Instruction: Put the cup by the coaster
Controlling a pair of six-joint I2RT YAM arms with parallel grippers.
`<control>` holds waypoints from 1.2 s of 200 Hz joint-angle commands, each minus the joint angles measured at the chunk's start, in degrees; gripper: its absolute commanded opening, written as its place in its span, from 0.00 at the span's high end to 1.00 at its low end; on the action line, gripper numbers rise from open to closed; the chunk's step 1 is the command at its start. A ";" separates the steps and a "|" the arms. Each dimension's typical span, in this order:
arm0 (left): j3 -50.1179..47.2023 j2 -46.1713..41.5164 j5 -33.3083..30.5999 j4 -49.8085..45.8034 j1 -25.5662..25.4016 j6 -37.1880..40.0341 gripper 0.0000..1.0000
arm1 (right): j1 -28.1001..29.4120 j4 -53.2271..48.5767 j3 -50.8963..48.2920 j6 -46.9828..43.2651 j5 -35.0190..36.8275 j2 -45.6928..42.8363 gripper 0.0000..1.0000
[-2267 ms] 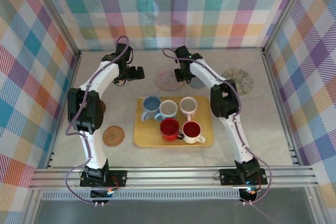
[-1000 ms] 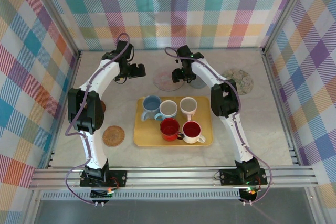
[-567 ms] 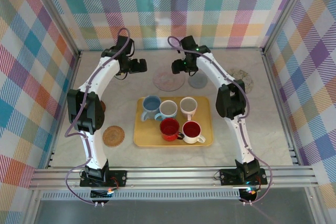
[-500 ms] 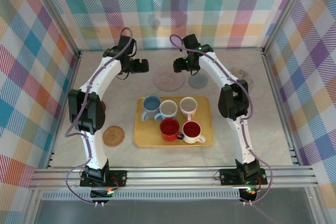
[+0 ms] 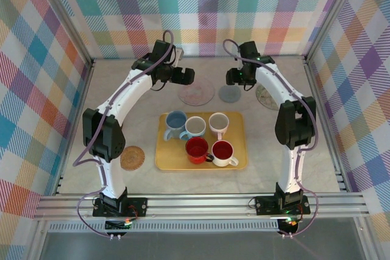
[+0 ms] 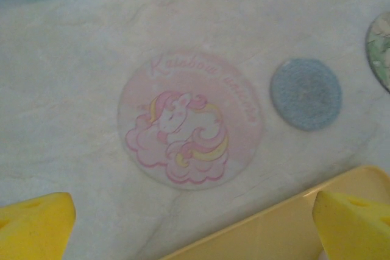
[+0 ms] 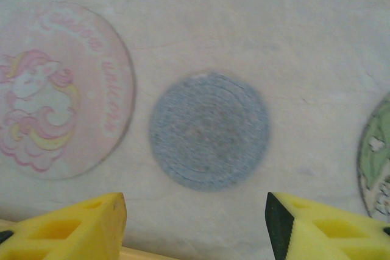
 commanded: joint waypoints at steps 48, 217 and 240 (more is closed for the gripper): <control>-3.00 -3.01 4.73 5.21 -3.32 4.70 0.00 | -7.21 0.09 -7.68 1.18 3.21 -3.20 0.35; -10.68 -3.58 8.21 11.54 -6.33 7.08 0.00 | -12.80 -5.80 2.08 1.17 8.32 15.03 0.31; -10.32 -3.46 8.12 11.05 -6.33 7.08 0.00 | -13.51 -6.89 3.66 2.17 8.21 16.78 0.33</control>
